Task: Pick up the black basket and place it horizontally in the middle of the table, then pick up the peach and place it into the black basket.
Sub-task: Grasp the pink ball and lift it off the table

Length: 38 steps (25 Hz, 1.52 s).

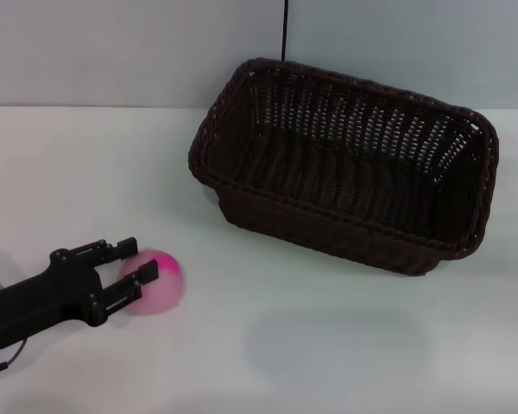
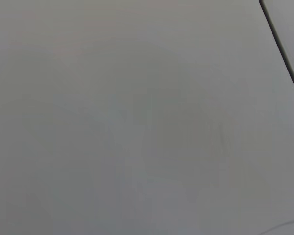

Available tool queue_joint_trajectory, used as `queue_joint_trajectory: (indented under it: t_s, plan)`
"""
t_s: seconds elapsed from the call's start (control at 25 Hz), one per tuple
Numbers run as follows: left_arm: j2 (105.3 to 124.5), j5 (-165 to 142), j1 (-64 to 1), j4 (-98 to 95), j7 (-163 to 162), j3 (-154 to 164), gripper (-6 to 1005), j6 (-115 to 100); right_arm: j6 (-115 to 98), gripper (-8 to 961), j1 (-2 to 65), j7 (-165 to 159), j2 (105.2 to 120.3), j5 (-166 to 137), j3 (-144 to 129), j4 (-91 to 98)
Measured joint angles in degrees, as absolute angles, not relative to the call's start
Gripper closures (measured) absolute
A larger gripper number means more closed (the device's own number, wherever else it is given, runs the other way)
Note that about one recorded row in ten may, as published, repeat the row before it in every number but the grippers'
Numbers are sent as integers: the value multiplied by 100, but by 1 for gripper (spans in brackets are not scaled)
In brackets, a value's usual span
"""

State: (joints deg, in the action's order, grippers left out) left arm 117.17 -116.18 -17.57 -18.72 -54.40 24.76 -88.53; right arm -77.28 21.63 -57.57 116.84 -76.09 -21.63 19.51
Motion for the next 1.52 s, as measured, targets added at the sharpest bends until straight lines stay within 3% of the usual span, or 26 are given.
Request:
queue_joint_trajectory:
  t_s: [0.48,0.72,1.2,1.52]
  plan:
    - [11772,-11867,-1842,-1880,-5269,2542,606,-8735,-7538,418,2276,-5733,11680,-7602,-2169,1919]
    - [11783,-11868,-1919,-1872,-5200,2549,811,-8811,-7532,419,2274,-5677,11680,-7602,-2161,1851]
    - [11784,-11462,-1943,-1854,-5196,2184,894,-9465,-7531,419,2231,-5638,11698,-7602,-2168,1748]
    - [11845,-10048,-2696,-993,-5219,1811,943,-9513,-7534,418,2189,-5451,11761,-7610,-2161,1530]
